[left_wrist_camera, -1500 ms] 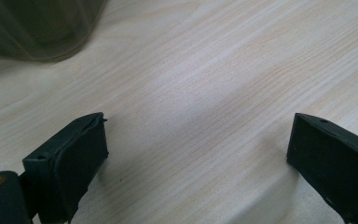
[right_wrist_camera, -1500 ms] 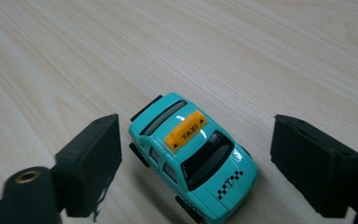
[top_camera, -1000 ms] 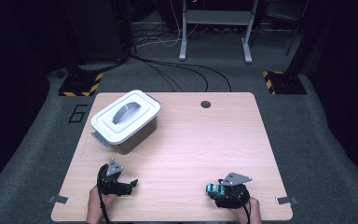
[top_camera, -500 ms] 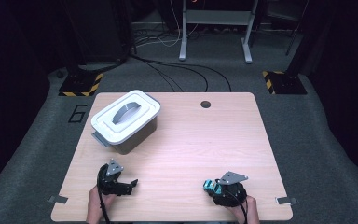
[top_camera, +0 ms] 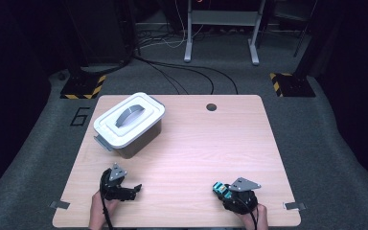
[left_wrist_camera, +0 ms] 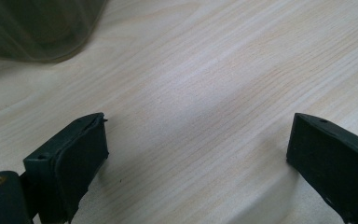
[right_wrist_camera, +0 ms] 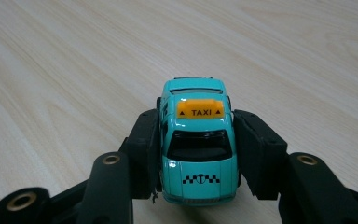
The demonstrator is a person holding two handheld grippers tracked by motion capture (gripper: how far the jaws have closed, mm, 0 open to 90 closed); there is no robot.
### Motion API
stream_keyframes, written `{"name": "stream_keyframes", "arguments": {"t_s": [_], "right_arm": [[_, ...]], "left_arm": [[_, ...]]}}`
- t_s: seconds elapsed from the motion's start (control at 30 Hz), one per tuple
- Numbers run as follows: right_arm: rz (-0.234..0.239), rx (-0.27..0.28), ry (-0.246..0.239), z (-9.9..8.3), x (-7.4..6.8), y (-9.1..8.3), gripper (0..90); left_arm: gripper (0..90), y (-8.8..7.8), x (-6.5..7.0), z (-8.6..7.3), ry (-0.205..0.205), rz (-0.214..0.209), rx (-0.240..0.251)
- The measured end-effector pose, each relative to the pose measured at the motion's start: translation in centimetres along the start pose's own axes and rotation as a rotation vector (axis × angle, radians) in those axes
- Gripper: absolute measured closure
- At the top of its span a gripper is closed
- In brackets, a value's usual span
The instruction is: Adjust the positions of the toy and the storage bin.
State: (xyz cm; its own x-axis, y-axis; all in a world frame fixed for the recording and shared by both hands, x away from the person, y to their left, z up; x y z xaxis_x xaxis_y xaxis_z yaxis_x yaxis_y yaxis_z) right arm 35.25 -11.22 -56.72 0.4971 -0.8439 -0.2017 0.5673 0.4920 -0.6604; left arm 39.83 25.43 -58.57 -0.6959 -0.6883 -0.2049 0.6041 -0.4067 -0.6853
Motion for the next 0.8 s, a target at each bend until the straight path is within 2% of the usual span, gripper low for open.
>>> {"name": "stream_keyframes", "arguments": {"t_s": [0.33,0.7,0.8], "right_arm": [[-0.068,0.074,0.038,1.0,2.2,-2.3,52.5],[-0.203,0.094,0.11,1.3,5.8,-3.8,52.4],[-0.226,0.094,0.138,1.1,6.9,-3.9,52.4]], "left_arm": [[5.0,0.0,0.0,0.0,0.0,-0.001,-0.001],[5.0,0.0,0.0,0.0,0.004,-0.004,-0.002],[5.0,0.0,-0.1,0.0,0.005,0.0,-0.002]]}}
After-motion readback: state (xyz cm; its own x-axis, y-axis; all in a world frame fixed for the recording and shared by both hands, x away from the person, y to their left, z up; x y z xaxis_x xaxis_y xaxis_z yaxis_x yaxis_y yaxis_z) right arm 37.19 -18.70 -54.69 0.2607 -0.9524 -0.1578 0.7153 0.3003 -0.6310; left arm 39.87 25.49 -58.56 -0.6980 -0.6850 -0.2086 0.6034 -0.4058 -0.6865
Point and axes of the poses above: each handheld gripper's, and its own axes: y roughly forward along the jaws, z roughly out of its top, x roughly to its right, the point moved 8 cm from there along y, roughly forward along the jaws, and after that the axes turned 15 degrees about y, right-handed, at the moved point
